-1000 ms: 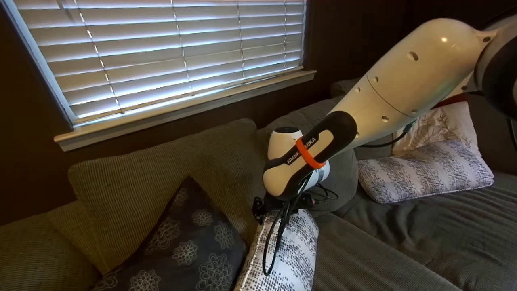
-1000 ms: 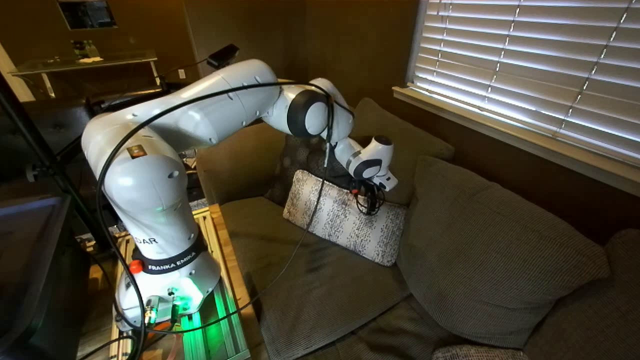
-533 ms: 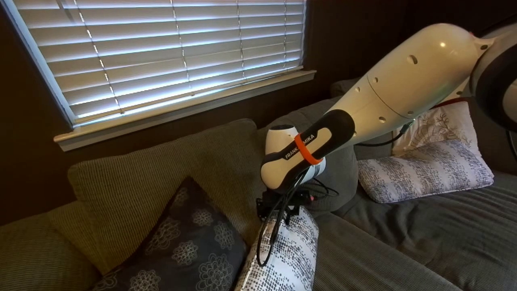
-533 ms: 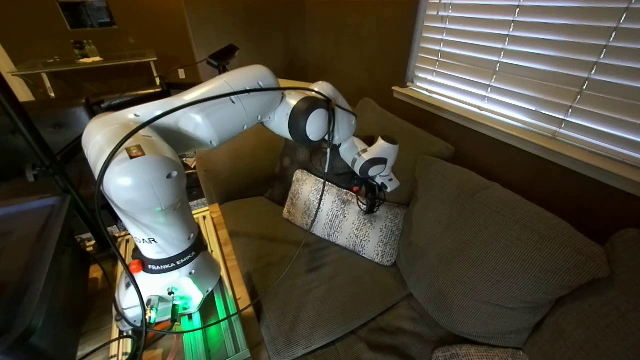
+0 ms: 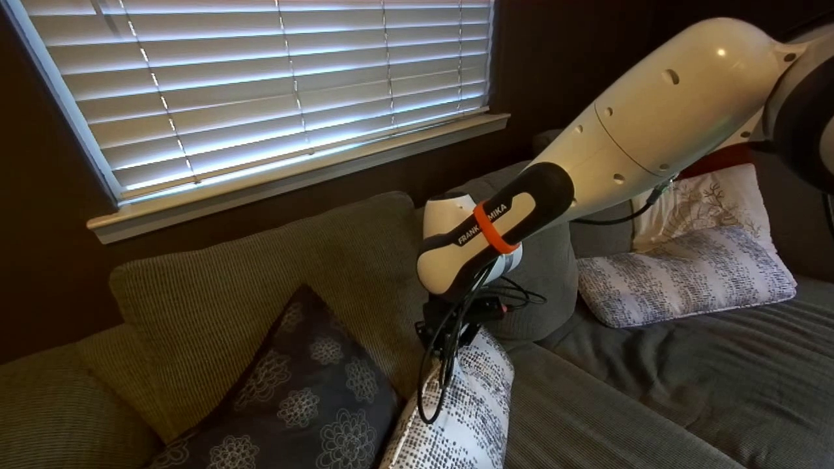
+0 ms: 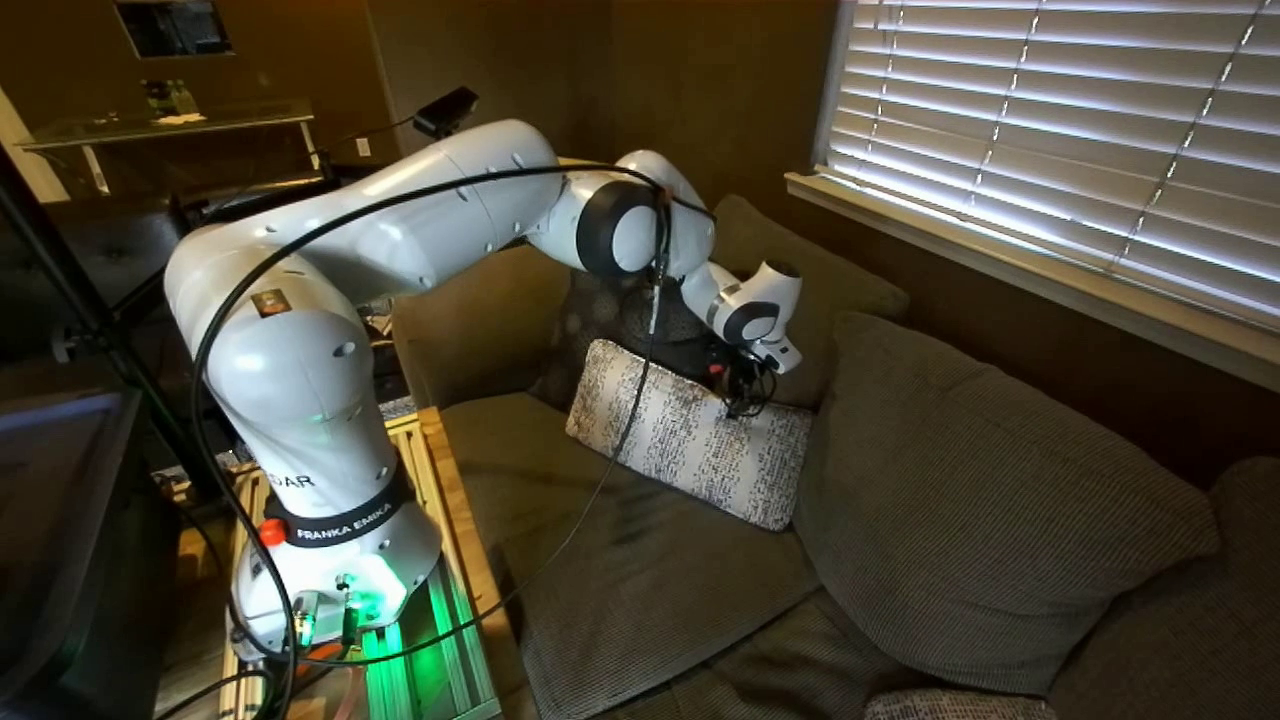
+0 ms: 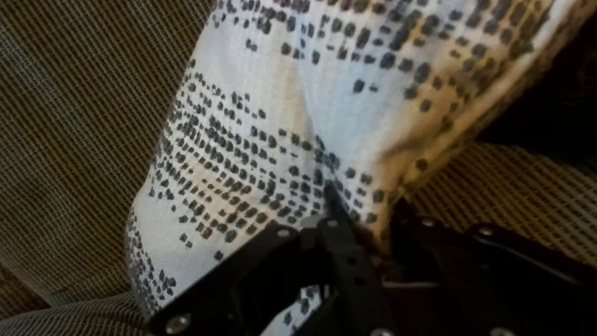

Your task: Put the left white pillow on the right white pillow

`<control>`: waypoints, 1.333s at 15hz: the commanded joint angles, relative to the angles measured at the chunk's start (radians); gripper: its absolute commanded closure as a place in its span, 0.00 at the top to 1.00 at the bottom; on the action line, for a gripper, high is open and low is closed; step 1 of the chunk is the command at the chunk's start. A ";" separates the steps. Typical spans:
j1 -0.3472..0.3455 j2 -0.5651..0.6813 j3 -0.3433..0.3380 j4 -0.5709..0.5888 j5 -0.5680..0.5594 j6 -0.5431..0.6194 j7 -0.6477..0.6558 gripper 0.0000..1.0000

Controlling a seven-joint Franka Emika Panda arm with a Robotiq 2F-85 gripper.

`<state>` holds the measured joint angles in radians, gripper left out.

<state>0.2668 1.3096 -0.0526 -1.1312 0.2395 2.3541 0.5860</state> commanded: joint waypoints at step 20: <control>0.213 -0.676 -0.175 -1.068 0.107 0.970 0.047 0.04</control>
<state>0.4876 0.8075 -0.2375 -2.0220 0.2848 3.2287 0.6576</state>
